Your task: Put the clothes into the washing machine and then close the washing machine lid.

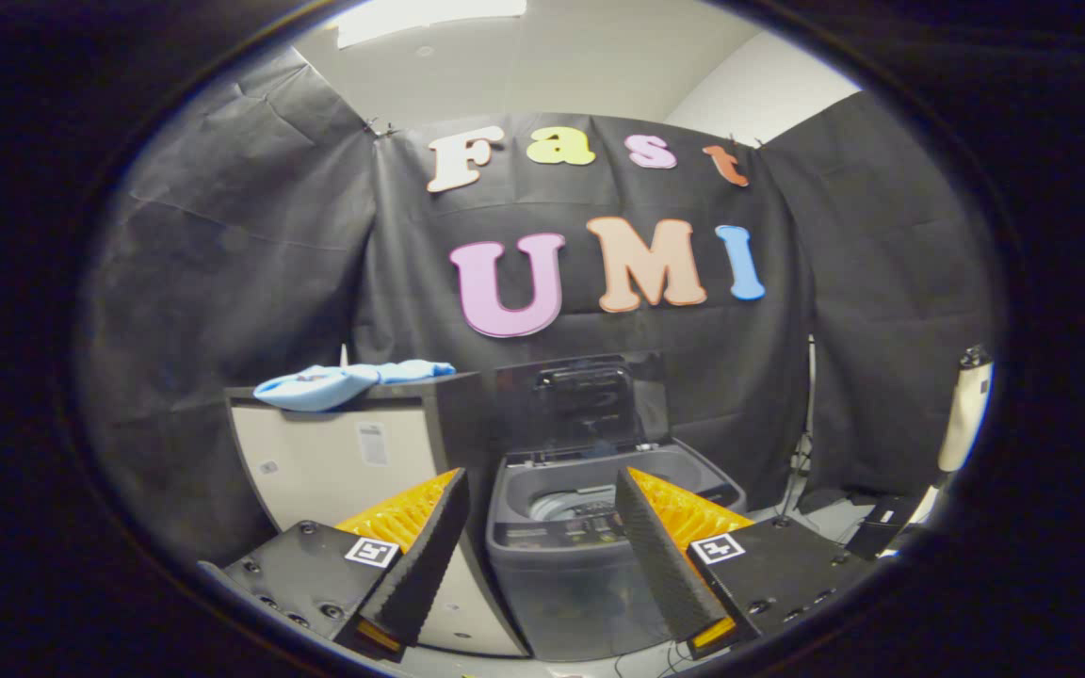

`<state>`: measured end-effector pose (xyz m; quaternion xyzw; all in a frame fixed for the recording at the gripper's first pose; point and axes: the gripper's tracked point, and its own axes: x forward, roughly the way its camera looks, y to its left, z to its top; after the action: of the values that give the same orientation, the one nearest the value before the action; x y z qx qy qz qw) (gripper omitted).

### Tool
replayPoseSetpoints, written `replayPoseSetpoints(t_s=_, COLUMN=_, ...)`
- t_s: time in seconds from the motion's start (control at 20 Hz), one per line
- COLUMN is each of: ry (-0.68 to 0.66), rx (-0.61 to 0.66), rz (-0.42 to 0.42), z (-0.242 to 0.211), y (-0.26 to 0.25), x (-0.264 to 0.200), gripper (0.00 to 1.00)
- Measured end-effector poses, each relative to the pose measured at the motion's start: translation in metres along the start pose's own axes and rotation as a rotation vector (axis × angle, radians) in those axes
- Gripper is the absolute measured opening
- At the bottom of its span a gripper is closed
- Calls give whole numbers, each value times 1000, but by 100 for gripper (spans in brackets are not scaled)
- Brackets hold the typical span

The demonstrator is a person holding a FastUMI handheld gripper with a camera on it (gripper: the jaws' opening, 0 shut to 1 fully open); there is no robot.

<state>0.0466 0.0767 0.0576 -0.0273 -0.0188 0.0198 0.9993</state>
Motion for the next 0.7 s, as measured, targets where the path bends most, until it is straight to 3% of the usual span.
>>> replayPoseSetpoints(t_s=0.2, ry=6, rx=-26, rz=-87, z=37, y=32, x=30, gripper=96)
replayPoseSetpoints(t_s=0.3, ry=16, rx=-50, rz=-15, z=48, y=76, x=49, gripper=96)
replayPoseSetpoints(t_s=0.45, ry=-3, rx=-164, rz=-5, z=77, y=112, x=73, gripper=96)
replayPoseSetpoints(t_s=0.7, ry=16, rx=-194, rz=126, z=99, y=201, x=116, gripper=97)
